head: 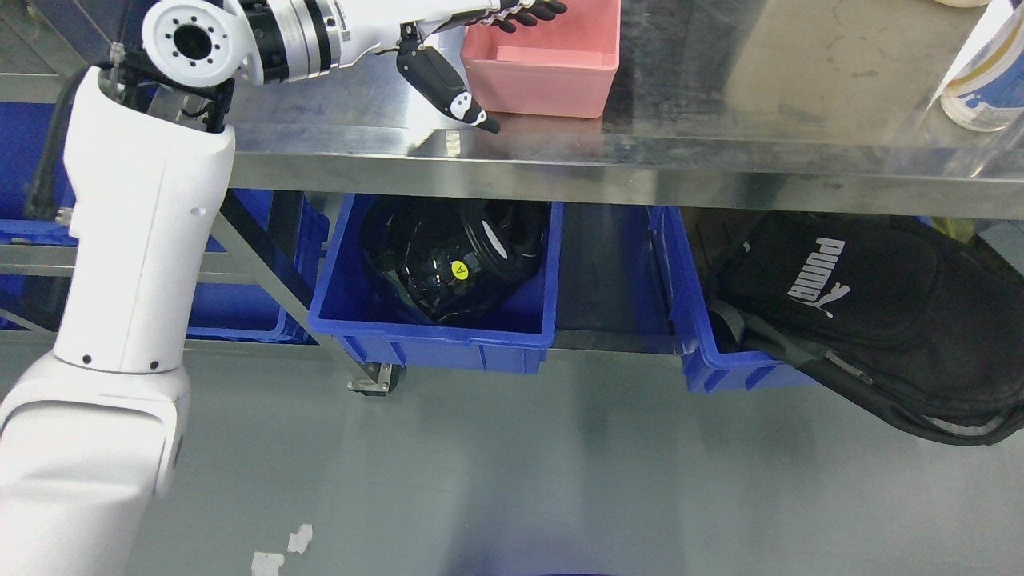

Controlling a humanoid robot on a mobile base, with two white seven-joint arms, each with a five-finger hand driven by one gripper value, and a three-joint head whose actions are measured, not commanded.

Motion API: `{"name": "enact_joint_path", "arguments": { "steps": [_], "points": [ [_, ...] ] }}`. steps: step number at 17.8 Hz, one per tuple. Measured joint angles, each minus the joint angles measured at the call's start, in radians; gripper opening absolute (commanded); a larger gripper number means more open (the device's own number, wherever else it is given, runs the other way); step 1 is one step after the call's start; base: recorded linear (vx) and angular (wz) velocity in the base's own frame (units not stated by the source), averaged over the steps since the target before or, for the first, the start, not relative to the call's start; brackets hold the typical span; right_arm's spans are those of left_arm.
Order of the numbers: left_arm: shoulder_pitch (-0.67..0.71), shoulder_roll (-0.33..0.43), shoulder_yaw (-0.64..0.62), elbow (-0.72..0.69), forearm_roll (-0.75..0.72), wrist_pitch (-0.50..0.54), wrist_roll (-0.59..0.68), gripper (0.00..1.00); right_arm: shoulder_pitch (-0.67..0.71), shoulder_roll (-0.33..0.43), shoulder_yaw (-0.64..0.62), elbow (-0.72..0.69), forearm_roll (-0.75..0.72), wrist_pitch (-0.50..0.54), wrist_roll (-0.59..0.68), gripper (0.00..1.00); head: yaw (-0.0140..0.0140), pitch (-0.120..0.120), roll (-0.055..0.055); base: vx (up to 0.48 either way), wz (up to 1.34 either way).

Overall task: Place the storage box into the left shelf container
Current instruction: 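Reach the left hand to the pink box's near edge, then grasp the pink box edge with the left hand and pull it off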

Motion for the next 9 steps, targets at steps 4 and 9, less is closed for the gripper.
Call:
{"name": "enact_joint_path", "arguments": {
  "steps": [4,9],
  "points": [
    [-0.022,-0.028,-0.019,0.051,-0.025,0.006,-0.04,0.73,0.0,0.0,0.0,0.0,0.0,0.0,0.0,1.0,0.0,0.0,0.0,0.0,0.0],
    [-0.036,-0.067,-0.026,0.111,-0.037,0.005,-0.046,0.48,0.0,0.0,0.0,0.0,0.0,-0.001,0.001,1.0,0.0,0.0,0.0,0.001,0.04]
  ]
}}
